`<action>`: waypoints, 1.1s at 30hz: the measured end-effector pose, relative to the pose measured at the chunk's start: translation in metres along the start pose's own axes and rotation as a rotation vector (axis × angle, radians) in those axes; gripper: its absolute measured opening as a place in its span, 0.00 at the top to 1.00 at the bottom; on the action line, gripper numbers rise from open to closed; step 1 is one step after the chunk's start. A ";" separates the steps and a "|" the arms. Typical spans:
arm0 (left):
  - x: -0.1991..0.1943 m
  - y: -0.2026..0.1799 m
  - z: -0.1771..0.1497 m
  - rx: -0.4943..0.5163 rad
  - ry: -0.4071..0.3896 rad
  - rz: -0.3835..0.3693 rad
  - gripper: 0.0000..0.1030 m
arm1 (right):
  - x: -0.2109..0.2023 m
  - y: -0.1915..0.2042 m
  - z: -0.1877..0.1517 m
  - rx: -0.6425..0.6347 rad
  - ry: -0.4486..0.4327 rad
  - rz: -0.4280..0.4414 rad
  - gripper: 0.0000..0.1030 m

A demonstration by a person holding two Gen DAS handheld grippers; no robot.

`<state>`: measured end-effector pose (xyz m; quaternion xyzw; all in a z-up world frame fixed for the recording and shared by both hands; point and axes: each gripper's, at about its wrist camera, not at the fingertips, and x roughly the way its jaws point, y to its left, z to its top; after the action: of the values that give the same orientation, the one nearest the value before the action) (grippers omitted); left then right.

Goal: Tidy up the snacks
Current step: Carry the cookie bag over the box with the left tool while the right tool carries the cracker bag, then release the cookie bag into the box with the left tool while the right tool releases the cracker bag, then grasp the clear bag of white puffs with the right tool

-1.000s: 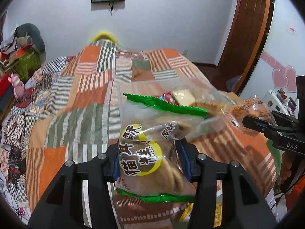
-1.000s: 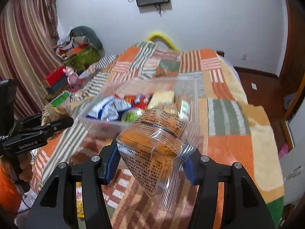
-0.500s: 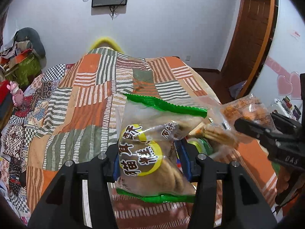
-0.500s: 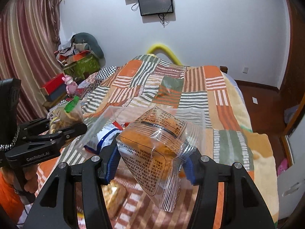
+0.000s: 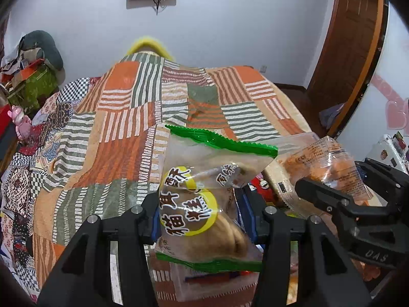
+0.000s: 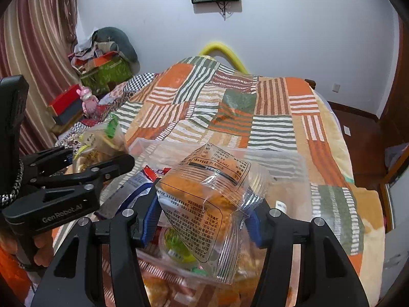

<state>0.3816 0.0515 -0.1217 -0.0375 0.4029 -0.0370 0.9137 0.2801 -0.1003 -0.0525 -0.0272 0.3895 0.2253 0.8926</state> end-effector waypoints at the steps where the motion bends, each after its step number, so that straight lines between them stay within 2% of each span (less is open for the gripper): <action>1: 0.005 0.001 0.001 -0.003 0.009 0.001 0.52 | 0.003 0.000 0.001 -0.002 0.004 -0.004 0.48; 7: 0.019 0.002 0.002 -0.012 0.034 -0.007 0.52 | 0.015 -0.001 -0.003 -0.014 0.037 -0.014 0.45; 11: 0.018 0.000 0.000 -0.005 0.038 -0.010 0.42 | 0.014 -0.003 -0.006 -0.009 0.048 -0.011 0.42; 15: 0.010 -0.001 -0.002 -0.006 0.026 -0.018 0.38 | 0.009 -0.008 -0.006 0.011 0.045 -0.007 0.39; 28: -0.052 -0.002 -0.023 0.017 -0.034 -0.024 0.35 | -0.043 0.001 -0.018 -0.021 -0.018 0.027 0.38; 33: -0.078 0.005 -0.046 0.024 -0.046 -0.021 0.31 | -0.057 0.014 -0.035 -0.037 -0.016 0.049 0.32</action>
<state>0.2950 0.0619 -0.0958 -0.0317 0.3808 -0.0507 0.9227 0.2168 -0.1169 -0.0347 -0.0324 0.3789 0.2544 0.8892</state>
